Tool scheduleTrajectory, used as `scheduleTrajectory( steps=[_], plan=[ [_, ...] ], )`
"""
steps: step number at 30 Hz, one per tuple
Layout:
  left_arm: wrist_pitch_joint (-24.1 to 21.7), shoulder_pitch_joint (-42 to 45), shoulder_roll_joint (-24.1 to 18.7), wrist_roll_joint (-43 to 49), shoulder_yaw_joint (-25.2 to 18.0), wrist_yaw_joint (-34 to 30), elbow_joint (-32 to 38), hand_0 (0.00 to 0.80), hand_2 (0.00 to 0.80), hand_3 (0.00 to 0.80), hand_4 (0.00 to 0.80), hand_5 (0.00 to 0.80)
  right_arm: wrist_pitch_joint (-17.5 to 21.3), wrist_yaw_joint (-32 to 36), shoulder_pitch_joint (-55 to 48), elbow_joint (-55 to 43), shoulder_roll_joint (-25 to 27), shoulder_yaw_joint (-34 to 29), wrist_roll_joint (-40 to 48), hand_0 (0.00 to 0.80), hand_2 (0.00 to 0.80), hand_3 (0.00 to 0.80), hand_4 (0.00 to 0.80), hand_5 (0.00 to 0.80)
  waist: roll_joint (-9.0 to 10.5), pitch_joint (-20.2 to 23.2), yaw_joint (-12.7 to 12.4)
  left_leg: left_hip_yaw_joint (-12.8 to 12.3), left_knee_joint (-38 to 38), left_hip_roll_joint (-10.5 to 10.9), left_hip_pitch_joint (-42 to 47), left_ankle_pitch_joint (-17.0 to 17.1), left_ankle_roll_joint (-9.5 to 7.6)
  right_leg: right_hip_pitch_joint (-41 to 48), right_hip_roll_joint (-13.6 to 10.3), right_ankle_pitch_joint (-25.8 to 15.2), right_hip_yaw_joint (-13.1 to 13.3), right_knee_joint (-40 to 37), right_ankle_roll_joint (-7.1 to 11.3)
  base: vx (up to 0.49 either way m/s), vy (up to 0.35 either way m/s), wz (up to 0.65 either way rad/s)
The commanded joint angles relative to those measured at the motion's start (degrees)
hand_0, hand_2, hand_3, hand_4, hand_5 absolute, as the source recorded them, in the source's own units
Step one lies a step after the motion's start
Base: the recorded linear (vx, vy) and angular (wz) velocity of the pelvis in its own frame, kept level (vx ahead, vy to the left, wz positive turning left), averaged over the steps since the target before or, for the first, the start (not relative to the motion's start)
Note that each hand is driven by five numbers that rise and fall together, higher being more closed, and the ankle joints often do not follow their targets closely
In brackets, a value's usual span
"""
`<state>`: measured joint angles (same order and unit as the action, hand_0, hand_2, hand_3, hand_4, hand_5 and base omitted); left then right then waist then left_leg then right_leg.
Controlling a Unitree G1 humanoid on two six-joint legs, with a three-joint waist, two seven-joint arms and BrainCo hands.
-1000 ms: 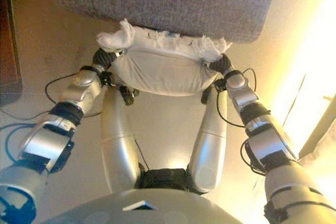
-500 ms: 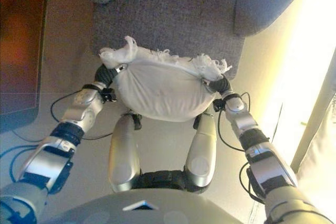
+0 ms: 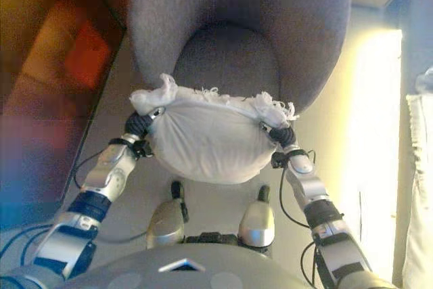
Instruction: Pick up the cushion and take it to the sofa
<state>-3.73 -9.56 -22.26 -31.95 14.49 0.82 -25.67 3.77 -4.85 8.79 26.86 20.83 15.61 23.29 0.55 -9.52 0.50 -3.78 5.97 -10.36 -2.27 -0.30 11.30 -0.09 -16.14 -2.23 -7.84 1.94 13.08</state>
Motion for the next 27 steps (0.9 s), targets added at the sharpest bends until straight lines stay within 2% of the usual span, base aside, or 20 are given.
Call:
scheduleTrajectory(
  steps=[1, 2, 4, 5, 6, 8, 9, 12, 14, 16, 18, 21, 23, 24, 27],
  plan=[
    [-3.6, -0.9, 2.2, -1.0, -3.1, 3.7, 5.9, 0.800, 0.800, 0.800, 0.800, 0.800, 1.4, -0.4, 2.9, -8.1, -1.7, -0.8, 2.6, 0.800, 0.800, 0.800, 0.800, 0.800, -0.23, 5.7, -2.0, 8.4, 1.5, 2.2, 0.6, -3.1, -3.89, -1.5, 0.4, -1.2, 4.4, 0.7, 0.38, 0.068, 0.096, -0.84],
    [-3.4, -0.5, 1.9, -1.2, -3.7, 3.8, 6.7, 0.800, 0.800, 0.800, 0.800, 0.800, 1.2, -0.5, 2.9, -8.7, -1.9, -0.6, 2.4, 0.800, 0.800, 0.800, 0.800, 0.800, -0.43, 5.8, -2.2, 8.0, 0.9, 2.4, 1.2, -2.9, -4.09, -1.3, 0.4, -1.2, 4.6, 0.8, 0.43, 0.029, 0.102, -0.78],
    [-3.4, -1.1, 1.6, -1.5, -4.2, 3.6, 6.8, 0.800, 0.800, 0.800, 0.800, 0.800, 1.7, -0.6, 2.7, -9.3, -2.1, -0.6, 3.2, 0.800, 0.800, 0.800, 0.800, 0.800, -0.47, 6.0, -1.5, 4.8, 1.5, 1.7, 1.5, -2.6, -3.93, -0.8, 0.1, -0.8, 3.8, 1.5, 0.36, -0.007, 0.103, -0.73],
    [-3.6, -1.8, 1.6, -1.4, -4.0, 3.5, 6.5, 0.800, 0.800, 0.800, 0.800, 0.800, 2.4, -0.7, 2.8, -9.0, -2.2, -0.6, 3.3, 0.800, 0.800, 0.800, 0.800, 0.800, -0.35, 6.1, -1.2, 4.0, 2.1, 1.5, 1.4, -2.7, -3.84, -0.7, -0.3, -0.8, 3.4, 1.8, 0.41, -0.013, 0.104, -0.36],
    [-3.8, -2.6, 1.4, -1.1, -3.8, 3.2, 6.1, 0.800, 0.800, 0.800, 0.800, 0.800, 3.1, -0.6, 2.9, -8.4, -2.1, -0.7, 3.4, 0.800, 0.800, 0.800, 0.800, 0.800, -0.16, 6.2, -0.8, 2.9, 3.1, 1.5, 1.2, -3.0, -3.78, -0.6, -0.6, -0.7, 2.9, 2.4, 0.42, -0.006, 0.104, -0.02],
    [-3.6, -4.3, 1.3, -0.6, -2.9, 2.7, 5.6, 0.800, 0.800, 0.800, 0.800, 0.800, 3.2, -1.1, 2.8, -7.8, -1.8, -1.3, 3.7, 0.800, 0.800, 0.800, 0.800, 0.800, 0.02, 6.2, 0.2, -1.1, 4.3, 1.5, 1.3, -3.0, -3.75, 0.1, -1.7, -1.1, 0.9, 2.9, 0.23, 0.019, 0.107, 0.26],
    [-3.5, -5.4, 1.4, -0.8, -2.2, 2.5, 5.1, 0.800, 0.800, 0.800, 0.800, 0.800, 3.2, -1.2, 2.9, -7.5, -1.7, -1.5, 3.5, 0.800, 0.800, 0.800, 0.800, 0.800, 0.10, 6.4, 0.6, -2.0, 3.9, 1.5, 1.7, -2.9, -3.78, 0.4, -2.4, -1.6, 0.1, 3.0, 0.25, 0.033, 0.130, 0.62],
    [-3.2, -7.3, 1.6, 0.6, -1.3, 3.5, 4.2, 0.800, 0.800, 0.800, 0.800, 0.800, 2.2, -1.8, 4.9, -6.0, -1.5, -1.1, 4.5, 0.800, 0.800, 0.800, 0.800, 0.800, 0.19, 7.0, 0.9, -1.7, 1.0, 3.4, 3.7, -3.0, -4.95, 0.1, -3.9, -3.8, 0.4, 4.3, 0.44, 0.021, 0.156, 0.51],
    [-3.2, -9.0, 1.5, 0.4, -0.7, 4.2, 2.8, 0.800, 0.800, 0.800, 0.800, 0.800, 2.0, -2.3, 6.7, -4.8, -1.5, -1.0, 5.8, 0.800, 0.800, 0.800, 0.800, 0.800, 0.28, 7.2, 1.2, -1.6, 0.3, 5.0, 4.0, -3.3, -5.90, -0.7, -5.1, -6.1, 2.2, 6.5, 0.56, -0.006, 0.134, 0.06],
    [-3.4, -10.7, 1.5, 0.7, 0.2, 4.7, 1.3, 0.800, 0.800, 0.800, 0.800, 0.800, 2.6, -3.7, 7.7, -4.1, -2.2, -0.6, 6.5, 0.800, 0.800, 0.800, 0.800, 0.800, 0.12, 7.2, 1.7, -1.7, 0.4, 6.4, 4.0, -4.0, -7.14, -3.1, -5.7, -8.6, 4.9, 12.0, 0.32, -0.011, 0.149, 0.04],
    [-3.6, -12.1, 1.2, 0.1, 0.9, 4.5, -0.2, 0.800, 0.800, 0.800, 0.800, 0.800, 2.8, -5.0, 8.8, -3.5, -2.5, -0.1, 7.6, 0.800, 0.800, 0.800, 0.800, 0.800, -0.31, 6.8, 2.0, -1.7, 0.7, 7.3, 4.3, -4.4, -8.14, -5.5, -4.7, -9.4, 6.4, 17.5, -0.29, 0.024, 0.146, 0.06],
    [-3.3, -12.4, 1.2, -0.3, 0.9, 3.0, -1.7, 0.800, 0.800, 0.800, 0.800, 0.800, 3.2, -5.2, 9.4, -2.0, -2.9, 0.8, 7.7, 0.800, 0.800, 0.800, 0.800, 0.800, -0.52, 6.3, 2.2, -2.2, 0.6, 8.3, 5.9, -4.7, -8.98, -7.1, -2.0, -9.4, 6.3, 20.4, -1.15, 0.131, 0.120, -0.02],
    [-2.9, -12.4, 1.2, 0.3, 0.8, 2.7, -1.9, 0.800, 0.800, 0.800, 0.800, 0.800, 2.8, -5.0, 9.6, -1.8, -2.8, 1.0, 7.9, 0.800, 0.800, 0.800, 0.800, 0.800, 0.05, 6.4, 2.5, -2.5, 0.3, 9.1, 6.8, -4.9, -8.88, -6.5, 0.1, -8.0, 4.9, 16.8, -1.49, 0.227, 0.033, -0.14],
    [-2.7, -12.3, 1.2, 0.7, 0.9, 2.8, -1.9, 0.800, 0.800, 0.800, 0.800, 0.800, 2.5, -4.8, 9.8, -1.7, -2.5, 1.1, 8.5, 0.800, 0.800, 0.800, 0.800, 0.800, 0.50, 6.5, 2.7, -2.5, 0.4, 9.5, 7.3, -5.2, -8.72, -5.8, 1.9, -6.6, 4.0, 13.4, -1.82, 0.274, -0.012, -0.25],
    [-1.8, -12.8, 1.5, -0.3, 0.7, 4.3, -2.8, 0.800, 0.800, 0.800, 0.800, 0.800, 1.6, -4.6, 11.0, -1.2, -2.3, 1.6, 9.7, 0.800, 0.800, 0.800, 0.800, 0.800, 1.56, 6.6, 4.4, -2.0, 0.1, 11.1, 9.8, -7.6, -9.17, -7.8, 6.0, -6.1, 4.0, 4.6, -1.78, 0.365, -0.012, 0.02]
  ],
)
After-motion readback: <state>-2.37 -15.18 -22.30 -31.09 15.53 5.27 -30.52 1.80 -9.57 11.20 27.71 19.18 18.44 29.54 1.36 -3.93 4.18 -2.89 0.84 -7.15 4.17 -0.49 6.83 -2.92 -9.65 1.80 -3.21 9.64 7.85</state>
